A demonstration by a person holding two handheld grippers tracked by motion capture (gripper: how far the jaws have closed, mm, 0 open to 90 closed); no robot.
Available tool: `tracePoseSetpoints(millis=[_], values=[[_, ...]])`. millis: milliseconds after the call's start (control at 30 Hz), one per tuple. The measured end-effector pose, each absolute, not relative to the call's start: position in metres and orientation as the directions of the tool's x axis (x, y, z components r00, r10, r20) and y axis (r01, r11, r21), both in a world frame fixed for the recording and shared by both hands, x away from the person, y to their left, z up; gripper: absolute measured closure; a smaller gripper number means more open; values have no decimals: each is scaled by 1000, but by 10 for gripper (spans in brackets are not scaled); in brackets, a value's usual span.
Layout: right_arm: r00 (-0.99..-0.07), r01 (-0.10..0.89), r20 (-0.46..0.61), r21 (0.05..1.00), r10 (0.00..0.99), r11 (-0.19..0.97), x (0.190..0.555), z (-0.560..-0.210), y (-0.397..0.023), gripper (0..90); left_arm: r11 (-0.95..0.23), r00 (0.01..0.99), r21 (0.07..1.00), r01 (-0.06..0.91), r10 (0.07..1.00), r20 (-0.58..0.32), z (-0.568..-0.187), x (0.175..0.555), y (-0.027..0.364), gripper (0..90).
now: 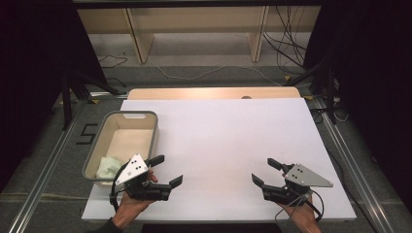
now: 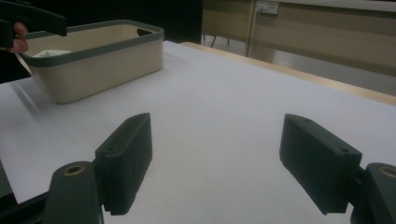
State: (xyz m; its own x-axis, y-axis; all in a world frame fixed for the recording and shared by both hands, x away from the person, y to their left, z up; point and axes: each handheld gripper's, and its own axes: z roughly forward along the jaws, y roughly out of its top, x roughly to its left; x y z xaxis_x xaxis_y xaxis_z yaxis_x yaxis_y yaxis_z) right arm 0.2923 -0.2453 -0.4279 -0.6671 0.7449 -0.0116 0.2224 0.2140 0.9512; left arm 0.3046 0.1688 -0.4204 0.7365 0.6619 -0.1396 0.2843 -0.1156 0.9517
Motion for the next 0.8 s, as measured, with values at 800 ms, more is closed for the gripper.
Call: tracePoseSetpoints(millis=[800], values=[[-660,218,-5,956,751,198,294,-426,-247,266,-105,707,952,288,694,-137,-407,320,158,62]])
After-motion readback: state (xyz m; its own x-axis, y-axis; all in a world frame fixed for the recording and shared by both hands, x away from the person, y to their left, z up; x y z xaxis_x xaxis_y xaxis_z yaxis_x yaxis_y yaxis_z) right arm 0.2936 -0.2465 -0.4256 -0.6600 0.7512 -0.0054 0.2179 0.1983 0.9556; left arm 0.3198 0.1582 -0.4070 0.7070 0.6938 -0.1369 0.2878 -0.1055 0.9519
